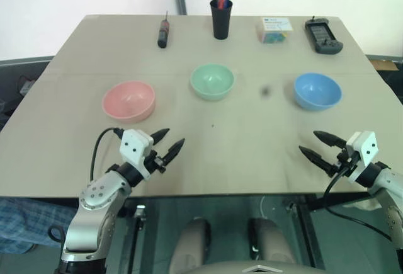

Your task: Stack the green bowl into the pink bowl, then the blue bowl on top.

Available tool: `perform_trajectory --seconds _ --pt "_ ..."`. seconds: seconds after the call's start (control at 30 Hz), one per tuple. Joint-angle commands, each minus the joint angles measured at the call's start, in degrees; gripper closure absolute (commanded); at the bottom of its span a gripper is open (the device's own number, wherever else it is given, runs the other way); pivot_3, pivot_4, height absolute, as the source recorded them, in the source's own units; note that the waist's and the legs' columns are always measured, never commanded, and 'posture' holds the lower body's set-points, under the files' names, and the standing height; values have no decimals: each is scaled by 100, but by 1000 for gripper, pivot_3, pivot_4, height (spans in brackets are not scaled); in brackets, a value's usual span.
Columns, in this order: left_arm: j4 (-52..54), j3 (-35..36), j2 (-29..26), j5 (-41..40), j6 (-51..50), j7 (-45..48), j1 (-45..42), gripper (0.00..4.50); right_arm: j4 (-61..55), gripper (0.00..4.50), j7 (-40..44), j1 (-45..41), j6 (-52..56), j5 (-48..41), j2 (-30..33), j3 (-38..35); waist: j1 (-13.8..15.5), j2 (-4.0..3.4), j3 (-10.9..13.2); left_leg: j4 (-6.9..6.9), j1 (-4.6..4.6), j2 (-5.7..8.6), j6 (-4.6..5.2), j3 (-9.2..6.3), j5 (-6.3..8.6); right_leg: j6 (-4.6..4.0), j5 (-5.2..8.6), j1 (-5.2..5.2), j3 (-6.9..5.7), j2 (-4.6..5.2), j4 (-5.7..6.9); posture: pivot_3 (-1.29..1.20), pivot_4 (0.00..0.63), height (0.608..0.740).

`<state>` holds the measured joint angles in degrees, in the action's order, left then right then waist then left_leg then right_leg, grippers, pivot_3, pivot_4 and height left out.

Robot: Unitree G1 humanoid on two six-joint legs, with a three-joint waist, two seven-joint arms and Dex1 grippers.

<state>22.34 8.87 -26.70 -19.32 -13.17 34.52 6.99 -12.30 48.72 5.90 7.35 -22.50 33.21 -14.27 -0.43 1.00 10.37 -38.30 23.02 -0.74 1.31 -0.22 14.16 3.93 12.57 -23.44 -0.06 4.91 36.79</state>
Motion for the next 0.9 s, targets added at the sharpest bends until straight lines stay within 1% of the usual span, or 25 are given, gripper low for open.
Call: perform_trajectory --seconds 0.03,0.67,0.77,0.9 --pt "310 68 8 -62 113 -53 1 1695 -14 1297 75 -42 -164 -95 68 -112 0 0 0 0 0 0 0 0 0 0 0 0 0 0 0 0 150 740" --pt "-48 -162 -9 91 376 95 -154 1695 -213 1297 64 173 -224 -113 121 -138 3 0 0 0 0 0 0 5 0 0 0 0 0 0 0 0 150 740" --pt "-123 -231 -36 205 427 106 -221 1695 -268 1297 87 174 -236 -133 128 -139 5 0 0 0 0 1 0 5 0 0 0 0 0 0 0 0 150 740" --pt "-217 -316 -98 485 212 -135 -427 1695 -560 1297 103 109 -128 -265 159 -102 4 0 0 0 0 1 0 5 0 1 0 0 0 -1 0 0 150 740"
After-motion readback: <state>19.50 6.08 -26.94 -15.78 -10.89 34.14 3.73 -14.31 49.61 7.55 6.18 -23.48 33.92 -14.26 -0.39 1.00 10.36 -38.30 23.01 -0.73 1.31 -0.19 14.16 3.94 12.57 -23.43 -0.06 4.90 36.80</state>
